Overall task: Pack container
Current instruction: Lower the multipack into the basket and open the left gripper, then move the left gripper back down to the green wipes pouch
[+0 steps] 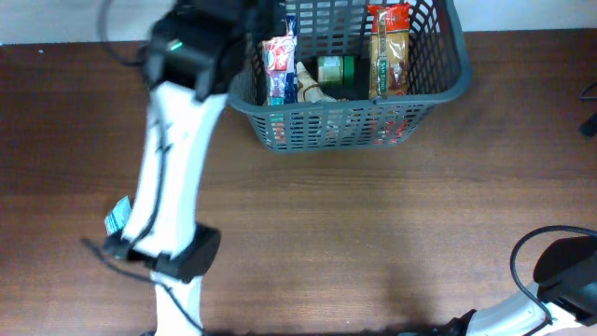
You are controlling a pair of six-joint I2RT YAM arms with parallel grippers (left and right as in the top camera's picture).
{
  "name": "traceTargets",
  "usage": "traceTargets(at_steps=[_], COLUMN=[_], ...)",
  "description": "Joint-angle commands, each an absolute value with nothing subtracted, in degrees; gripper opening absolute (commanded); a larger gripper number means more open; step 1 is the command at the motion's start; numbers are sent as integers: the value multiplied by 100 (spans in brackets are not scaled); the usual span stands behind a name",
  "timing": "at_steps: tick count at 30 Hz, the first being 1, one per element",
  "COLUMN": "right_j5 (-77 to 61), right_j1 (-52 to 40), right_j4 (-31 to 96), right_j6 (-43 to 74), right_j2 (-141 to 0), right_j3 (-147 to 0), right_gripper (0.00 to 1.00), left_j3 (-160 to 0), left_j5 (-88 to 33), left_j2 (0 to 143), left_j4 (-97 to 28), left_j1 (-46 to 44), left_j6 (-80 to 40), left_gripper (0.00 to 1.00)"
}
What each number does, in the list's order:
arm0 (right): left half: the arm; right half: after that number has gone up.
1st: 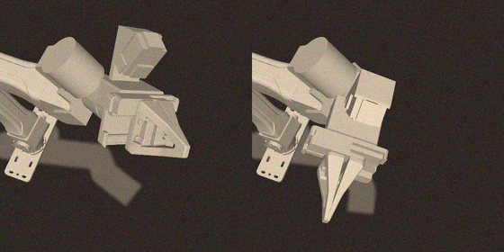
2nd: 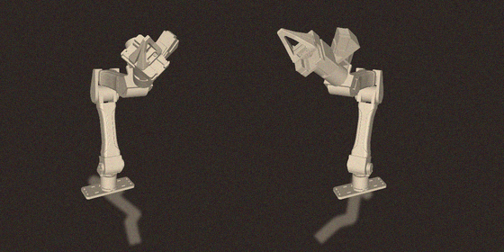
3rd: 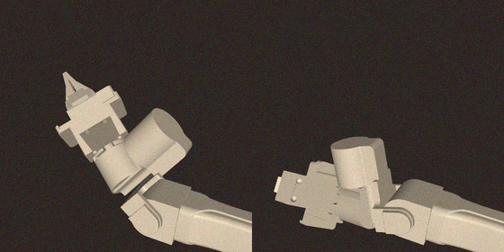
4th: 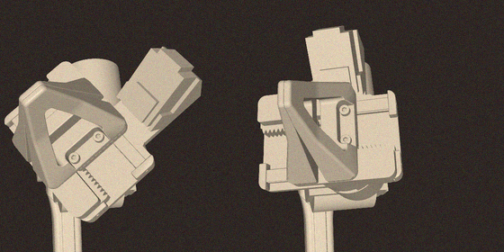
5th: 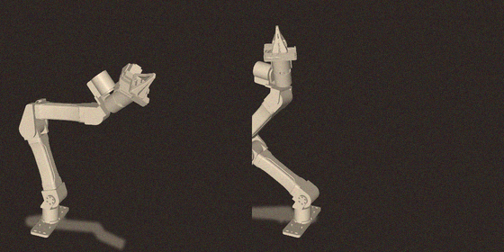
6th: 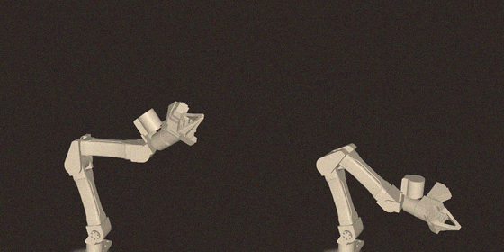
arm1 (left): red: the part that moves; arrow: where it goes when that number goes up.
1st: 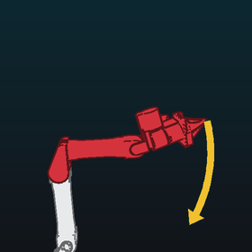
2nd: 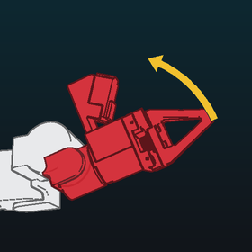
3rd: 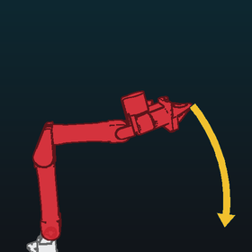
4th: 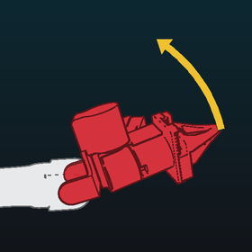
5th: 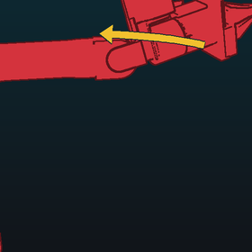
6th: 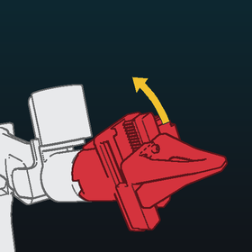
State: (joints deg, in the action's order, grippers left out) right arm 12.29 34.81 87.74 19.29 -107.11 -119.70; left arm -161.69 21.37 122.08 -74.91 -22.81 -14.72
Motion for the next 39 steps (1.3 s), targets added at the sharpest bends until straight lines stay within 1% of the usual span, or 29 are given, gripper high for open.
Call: traceTargets(at_steps=[1, 3, 7, 10, 13, 17, 20, 25, 26, 29, 30, 34, 39], right_j5=[1219, 1219, 1219, 1219, 1219, 1219, 1219, 1219, 1219, 1219, 1219, 1219, 1219], right_j1=[3489, 3489, 3489, 3489, 3489, 3489, 3489, 3489, 3489, 3489, 3489, 3489, 3489], right_j4=[8755, 8755, 8755, 8757, 8755, 8755, 8755, 8757, 8755, 8755, 8755, 8755, 8755], right_j6=[1959, 1959, 1959, 1959, 1959, 1959, 1959, 1959, 1959, 1959, 1959, 1959, 1959], right_j2=[-10720, -10720, -10720, -10720, -10720, -10720, -10720, -10720, -10720, -10720, -10720, -10720, -10720], right_j3=[-11935, -11935, -11935, -11935, -11935, -11935, -11935, -11935, -11935, -11935, -11935, -11935, -11935], right_gripper=[99, 99, 99, 99, 99, 99, 99, 99, 99, 99, 99, 99, 99], left_j3=[-16282, -16282, -16282, -16282, -16280, -16280, -16280, -15832, -15504, -14855, -14685, -13882, -12851], left_j5=[2943, 3000, 3011, 3004, 3000, 2764, 2611, 2567, 2561, 2359, 2283, 2071, 2051], left_j2=[11725, 11629, 11380, 11142, 10973, 10847, 10829, 10829, 10827, 10816, 10818, 10685, 10040], left_j4=[-7867, -8143, -8888, -9411, -9666, -9666, -9666, -9668, -9668, -9668, -9668, -9668, -9668], left_j1=[-2283, -2265, -2049, -1621, -1214, -766, -604, -545, -543, -539, -530, -392, -60], left_j6=[-1358, -1415, -2674, -3909, -4462, -4394, -4025, -2281, -1953, -1942, -1942, -1942, -1944], left_gripper=[100, 100, 100, 100, 100, 100, 100, 99, 97, 97, 100, 100, 99])
